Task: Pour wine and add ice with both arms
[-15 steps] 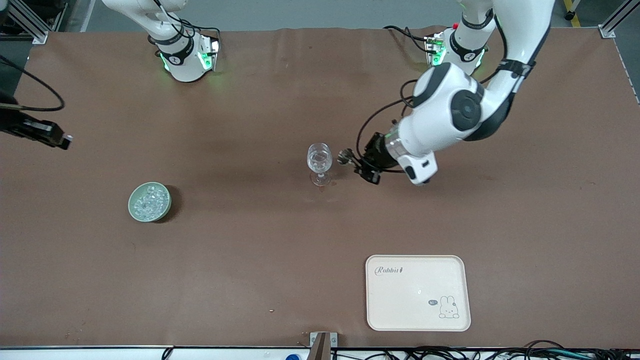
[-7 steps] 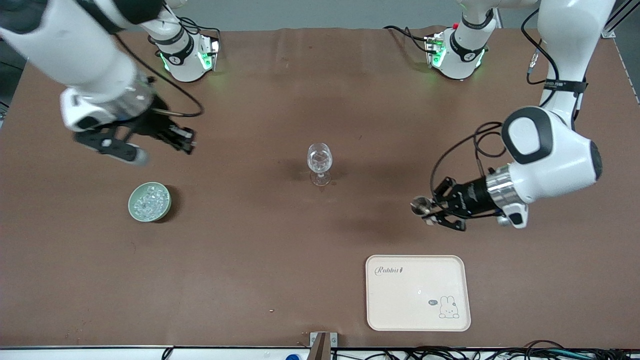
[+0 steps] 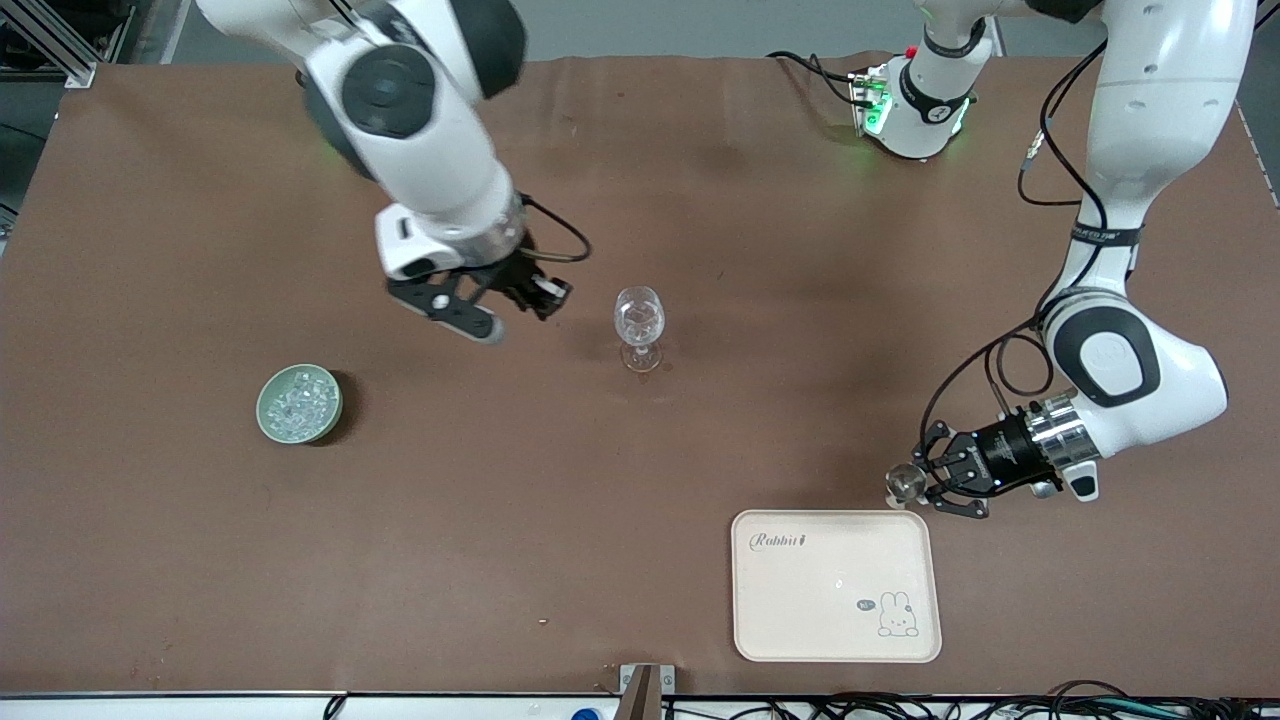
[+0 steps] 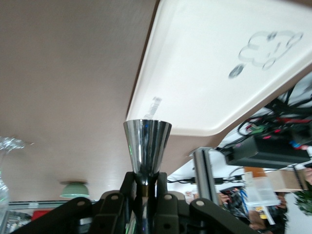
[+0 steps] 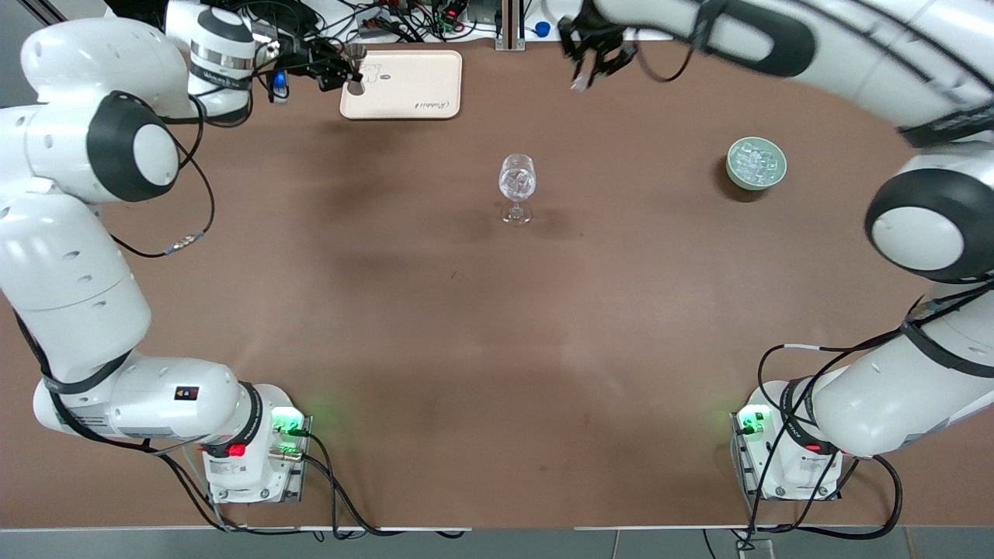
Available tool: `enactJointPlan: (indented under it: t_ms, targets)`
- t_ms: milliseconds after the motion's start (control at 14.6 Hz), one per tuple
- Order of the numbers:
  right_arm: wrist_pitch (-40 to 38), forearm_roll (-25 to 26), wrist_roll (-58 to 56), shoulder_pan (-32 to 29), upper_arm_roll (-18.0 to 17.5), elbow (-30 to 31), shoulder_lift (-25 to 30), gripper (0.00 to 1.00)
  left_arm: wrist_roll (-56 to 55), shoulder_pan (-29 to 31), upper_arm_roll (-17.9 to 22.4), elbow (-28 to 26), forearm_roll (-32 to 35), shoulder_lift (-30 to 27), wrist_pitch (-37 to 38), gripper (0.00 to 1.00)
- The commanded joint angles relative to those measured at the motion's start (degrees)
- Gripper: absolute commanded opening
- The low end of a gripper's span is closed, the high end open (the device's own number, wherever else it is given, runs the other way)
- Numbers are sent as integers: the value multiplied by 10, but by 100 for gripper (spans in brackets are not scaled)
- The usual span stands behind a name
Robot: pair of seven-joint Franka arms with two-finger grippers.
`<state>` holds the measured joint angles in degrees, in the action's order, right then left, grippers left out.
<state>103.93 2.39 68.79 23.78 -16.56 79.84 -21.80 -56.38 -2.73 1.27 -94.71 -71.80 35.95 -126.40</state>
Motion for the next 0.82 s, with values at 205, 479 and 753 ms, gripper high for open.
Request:
enactJointPlan:
  t_ms: [205, 479, 753]
  targets:
    - [51, 51, 94, 64, 1, -5, -74, 1, 62, 7, 7, 62, -169, 91, 5, 1]
    - [48, 53, 108, 83, -4, -2, -77, 1, 52, 10, 7, 144, -193, 155, -3, 1]
    - [45, 55, 110, 86, -16, -1, -90, 2, 33, 11, 6, 221, -193, 214, -35, 1]
